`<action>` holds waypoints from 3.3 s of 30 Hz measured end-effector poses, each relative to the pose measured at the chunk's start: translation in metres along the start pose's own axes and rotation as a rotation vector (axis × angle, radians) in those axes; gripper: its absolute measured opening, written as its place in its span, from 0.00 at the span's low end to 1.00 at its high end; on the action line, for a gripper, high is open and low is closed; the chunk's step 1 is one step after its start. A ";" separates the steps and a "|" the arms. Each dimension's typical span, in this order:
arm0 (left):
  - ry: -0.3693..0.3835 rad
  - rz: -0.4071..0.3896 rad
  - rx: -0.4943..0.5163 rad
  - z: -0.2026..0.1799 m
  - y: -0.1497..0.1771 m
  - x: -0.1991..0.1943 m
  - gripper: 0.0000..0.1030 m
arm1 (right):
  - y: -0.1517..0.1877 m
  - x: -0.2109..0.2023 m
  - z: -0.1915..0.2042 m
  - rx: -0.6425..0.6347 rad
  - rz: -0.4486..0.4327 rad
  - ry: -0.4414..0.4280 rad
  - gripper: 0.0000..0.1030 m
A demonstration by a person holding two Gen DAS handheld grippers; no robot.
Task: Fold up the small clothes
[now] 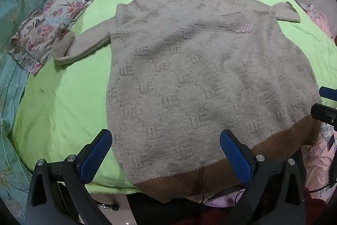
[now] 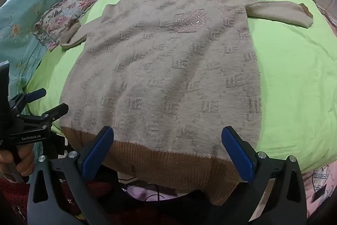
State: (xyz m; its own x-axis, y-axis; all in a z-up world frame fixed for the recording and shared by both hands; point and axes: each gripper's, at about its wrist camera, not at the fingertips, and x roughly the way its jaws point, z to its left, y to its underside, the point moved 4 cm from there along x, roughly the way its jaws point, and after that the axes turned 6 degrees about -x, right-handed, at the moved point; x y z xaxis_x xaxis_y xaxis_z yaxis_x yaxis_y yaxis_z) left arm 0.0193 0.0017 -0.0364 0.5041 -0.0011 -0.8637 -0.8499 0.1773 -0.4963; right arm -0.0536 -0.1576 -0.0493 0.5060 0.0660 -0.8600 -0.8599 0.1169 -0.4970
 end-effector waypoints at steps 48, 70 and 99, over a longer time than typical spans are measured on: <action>0.016 0.004 -0.005 -0.001 -0.003 0.002 1.00 | -0.003 0.004 0.002 -0.002 -0.001 -0.004 0.99; 0.007 -0.033 -0.029 -0.002 -0.045 0.023 1.00 | -0.049 -0.002 -0.080 0.100 -0.105 0.084 0.99; -0.028 0.105 -0.108 0.010 -0.103 0.097 1.00 | -0.272 0.061 -0.444 0.588 -0.242 0.427 0.92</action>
State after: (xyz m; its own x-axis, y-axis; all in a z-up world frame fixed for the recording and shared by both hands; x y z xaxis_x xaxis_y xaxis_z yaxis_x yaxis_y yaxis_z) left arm 0.1570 -0.0064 -0.0680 0.4144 0.0397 -0.9092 -0.9089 0.0681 -0.4113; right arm 0.1814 -0.6252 -0.0180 0.5030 -0.4031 -0.7645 -0.4901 0.5955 -0.6365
